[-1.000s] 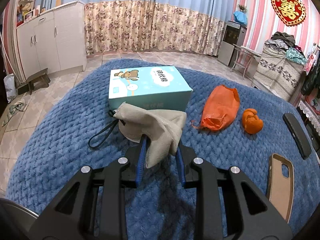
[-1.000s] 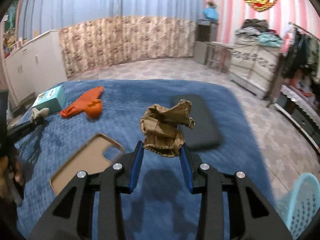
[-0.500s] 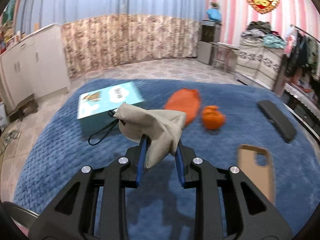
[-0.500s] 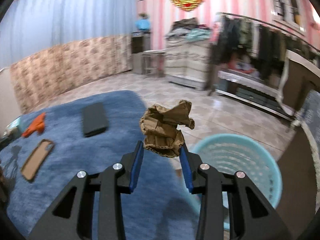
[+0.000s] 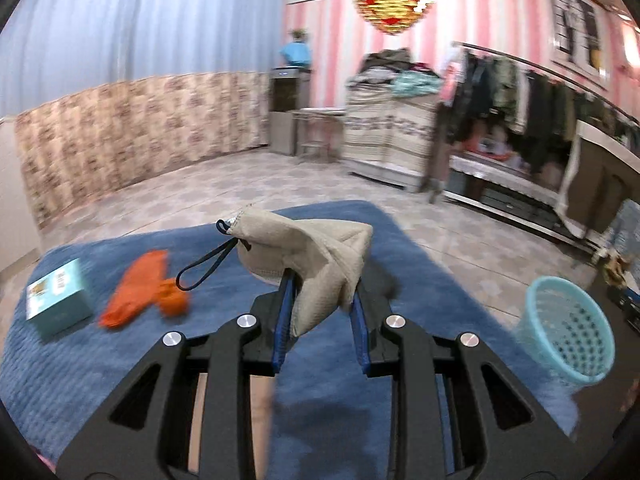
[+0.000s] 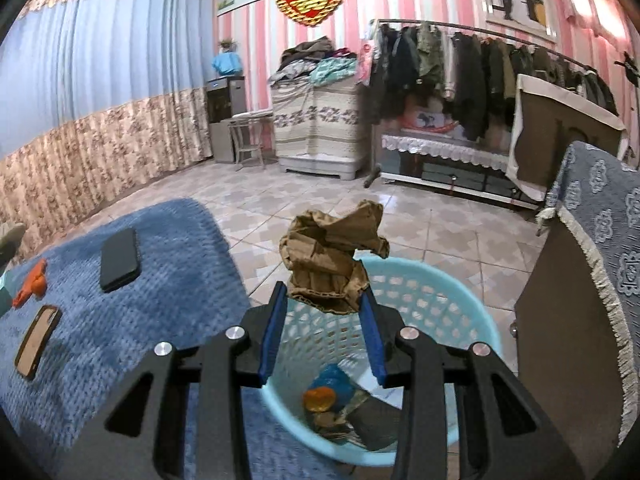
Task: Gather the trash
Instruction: 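Carry the beige cloth bag and brown paper with both tools over the teal basket, then open the left tool dropping the beige bag while the right tool drops the brown paper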
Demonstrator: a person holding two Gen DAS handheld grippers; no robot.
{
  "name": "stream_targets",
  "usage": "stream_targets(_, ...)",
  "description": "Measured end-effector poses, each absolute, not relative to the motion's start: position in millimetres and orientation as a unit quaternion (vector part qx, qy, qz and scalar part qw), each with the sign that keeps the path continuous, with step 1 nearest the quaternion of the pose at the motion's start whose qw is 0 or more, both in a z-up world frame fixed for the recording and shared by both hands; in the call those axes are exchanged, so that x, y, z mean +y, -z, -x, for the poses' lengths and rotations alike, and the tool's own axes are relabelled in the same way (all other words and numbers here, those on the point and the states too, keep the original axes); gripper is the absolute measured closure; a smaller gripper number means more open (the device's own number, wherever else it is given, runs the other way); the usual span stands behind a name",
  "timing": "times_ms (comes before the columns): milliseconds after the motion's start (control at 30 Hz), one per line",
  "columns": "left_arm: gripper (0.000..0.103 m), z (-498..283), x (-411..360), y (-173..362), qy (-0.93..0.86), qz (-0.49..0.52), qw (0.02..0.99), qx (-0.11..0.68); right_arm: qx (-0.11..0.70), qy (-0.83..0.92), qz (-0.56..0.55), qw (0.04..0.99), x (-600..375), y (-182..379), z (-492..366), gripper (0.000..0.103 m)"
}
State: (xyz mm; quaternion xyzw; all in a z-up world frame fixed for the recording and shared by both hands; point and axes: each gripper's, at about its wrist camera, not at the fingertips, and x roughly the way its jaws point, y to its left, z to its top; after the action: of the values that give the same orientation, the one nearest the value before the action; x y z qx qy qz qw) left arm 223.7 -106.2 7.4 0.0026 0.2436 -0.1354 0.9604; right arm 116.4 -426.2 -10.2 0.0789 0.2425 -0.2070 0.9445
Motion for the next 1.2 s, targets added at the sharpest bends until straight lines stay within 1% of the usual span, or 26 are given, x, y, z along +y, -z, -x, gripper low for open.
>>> stream_targets(267,0.078,-205.3,-210.5,-3.5,0.237,-0.033,0.939,0.246,0.242,0.240,-0.100,0.935,-461.0,16.9,-102.6,0.066)
stream_targets(467,0.078,-186.1,-295.0,15.7,0.317,-0.073,0.910,0.257,0.246,0.253,-0.131,0.926,-486.0,24.7,-99.4,0.067)
stream_targets(800,0.078,-188.2,-378.6,46.7,0.384,-0.098,0.875,0.278,0.256,0.278,-0.163,0.911,-520.4,40.7,-95.0,0.067)
stream_targets(933,0.077,-191.2,-399.9,52.0,0.395,-0.103,0.868,0.282,0.259,0.289,-0.177,0.904,-532.2,47.1,-90.5,0.067)
stream_targets(1000,0.075,-190.4,-412.4,52.6,0.404,-0.112,0.863,0.282,0.261,0.291,-0.180,0.902,-536.9,49.9,-89.4,0.067)
stream_targets(1033,0.071,-189.4,-414.5,51.4,0.404,-0.117,0.864,0.278,0.262,0.292,-0.182,0.902,-539.1,50.9,-89.6,0.067)
stream_targets(1100,0.061,-188.6,-422.3,50.7,0.397,-0.128,0.867,0.271,0.262,0.292,-0.188,0.900,-542.4,53.1,-89.2,0.067)
stream_targets(1133,0.051,-189.7,-422.8,49.1,0.395,-0.129,0.868,0.271,0.262,0.292,-0.190,0.900,-542.9,53.7,-88.8,0.067)
stream_targets(1167,0.044,-191.6,-423.2,47.8,0.395,-0.125,0.869,0.271,0.262,0.292,-0.190,0.900,-543.7,53.9,-88.6,0.067)
stream_targets(1200,0.041,-193.1,-422.3,46.8,0.395,-0.121,0.869,0.273,0.262,0.291,-0.189,0.900,-543.5,54.1,-88.8,0.067)
